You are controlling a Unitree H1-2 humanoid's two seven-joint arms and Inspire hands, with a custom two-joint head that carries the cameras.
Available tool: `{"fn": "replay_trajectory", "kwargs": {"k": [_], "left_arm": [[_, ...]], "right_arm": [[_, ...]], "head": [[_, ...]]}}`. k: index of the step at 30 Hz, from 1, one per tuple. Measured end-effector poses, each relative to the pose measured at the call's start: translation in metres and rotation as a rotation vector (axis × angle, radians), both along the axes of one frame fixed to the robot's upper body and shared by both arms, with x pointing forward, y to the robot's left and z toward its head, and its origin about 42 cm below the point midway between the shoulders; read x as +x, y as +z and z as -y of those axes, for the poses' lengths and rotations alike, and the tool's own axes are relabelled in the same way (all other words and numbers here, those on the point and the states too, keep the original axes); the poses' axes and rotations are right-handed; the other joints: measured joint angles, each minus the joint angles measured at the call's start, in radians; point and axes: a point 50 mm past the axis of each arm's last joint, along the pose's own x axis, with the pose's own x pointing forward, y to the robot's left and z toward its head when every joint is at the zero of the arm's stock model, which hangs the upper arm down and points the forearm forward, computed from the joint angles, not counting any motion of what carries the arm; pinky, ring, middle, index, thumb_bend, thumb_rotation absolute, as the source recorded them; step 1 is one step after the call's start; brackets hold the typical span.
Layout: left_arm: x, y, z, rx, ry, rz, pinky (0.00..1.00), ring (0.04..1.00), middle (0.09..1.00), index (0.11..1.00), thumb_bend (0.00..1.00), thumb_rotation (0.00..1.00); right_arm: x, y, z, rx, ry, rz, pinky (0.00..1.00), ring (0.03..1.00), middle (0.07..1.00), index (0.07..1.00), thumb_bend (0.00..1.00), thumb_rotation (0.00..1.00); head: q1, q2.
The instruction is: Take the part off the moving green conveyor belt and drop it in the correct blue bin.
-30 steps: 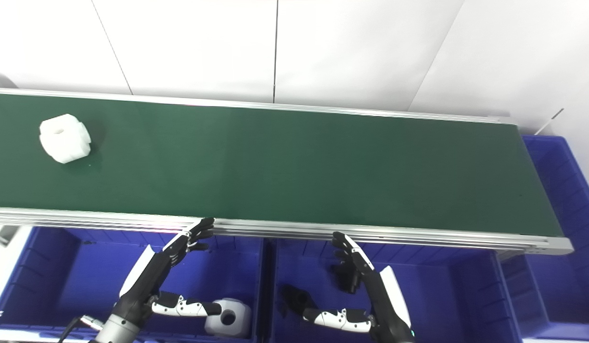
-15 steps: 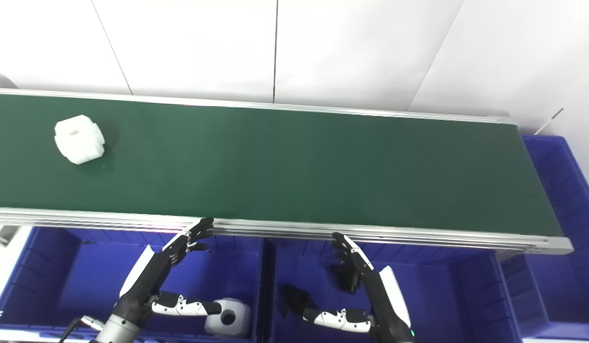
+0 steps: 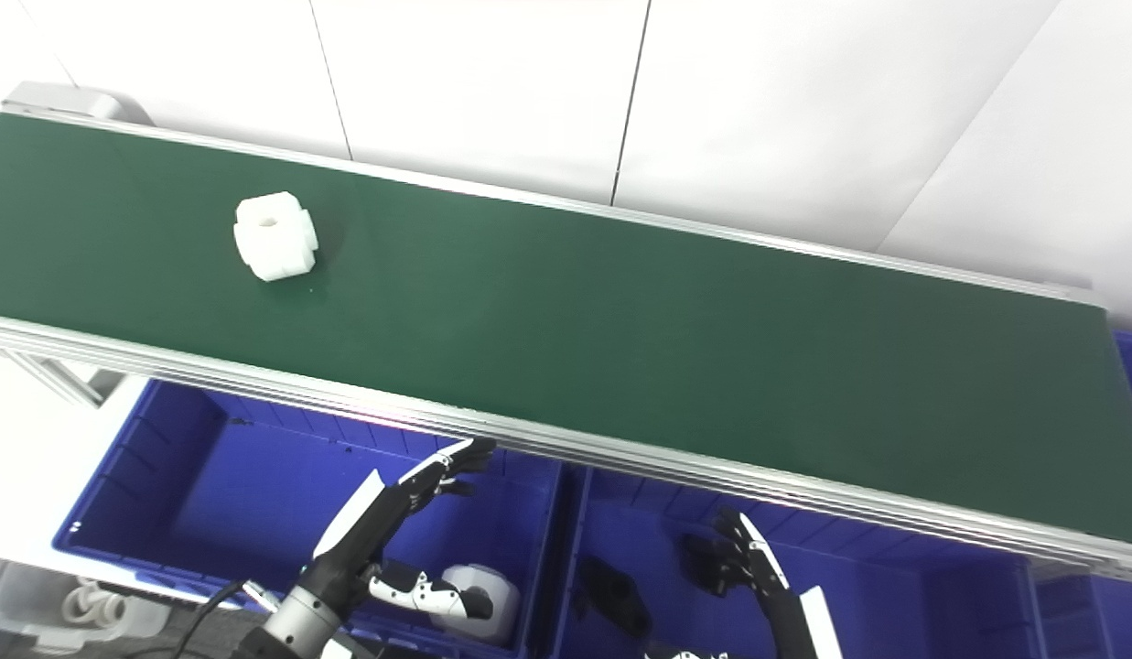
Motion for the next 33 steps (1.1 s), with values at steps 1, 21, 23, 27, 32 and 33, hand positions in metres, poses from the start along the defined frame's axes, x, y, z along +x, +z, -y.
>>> {"fn": "replay_trajectory", "kwargs": {"k": [1, 21, 23, 27, 32, 33], "left_arm": [[0.0, 0.0, 0.0, -0.001, 0.001, 0.0, 0.77, 0.875, 0.908, 0.881, 0.84, 0.21], [0.001, -0.016, -0.01, 0.05, 0.007, -0.02, 0.73, 0.844, 0.882, 0.856, 0.88, 0.2], [0.0, -0.019, -0.009, 0.052, 0.0, -0.031, 0.73, 0.842, 0.881, 0.856, 0.88, 0.2], [0.002, -0.02, -0.01, 0.059, 0.002, -0.026, 0.71, 0.828, 0.871, 0.849, 0.88, 0.19], [0.006, -0.021, -0.013, 0.066, 0.011, -0.021, 0.7, 0.825, 0.868, 0.843, 0.88, 0.17], [0.007, -0.021, -0.012, 0.065, 0.012, -0.019, 0.71, 0.826, 0.868, 0.844, 0.88, 0.17]], "right_arm": [[0.0, -0.001, 0.0, -0.001, 0.004, 0.001, 0.75, 0.832, 0.881, 0.912, 0.85, 0.27], [0.003, -0.016, -0.009, -0.006, -0.004, -0.003, 0.73, 0.814, 0.862, 0.889, 0.89, 0.24], [0.003, -0.016, -0.01, -0.005, -0.005, -0.001, 0.72, 0.807, 0.855, 0.886, 0.89, 0.23], [0.005, -0.02, -0.013, -0.001, -0.006, -0.007, 0.72, 0.804, 0.853, 0.884, 0.89, 0.23], [0.007, -0.024, -0.012, 0.003, -0.002, -0.007, 0.71, 0.801, 0.85, 0.88, 0.9, 0.23], [0.007, -0.024, -0.012, 0.004, -0.002, -0.005, 0.71, 0.797, 0.849, 0.878, 0.9, 0.23]], "head": [[-0.006, -0.009], [-0.035, -0.117], [-0.038, -0.124], [-0.045, -0.134], [-0.055, -0.15], [-0.055, -0.15]]}}
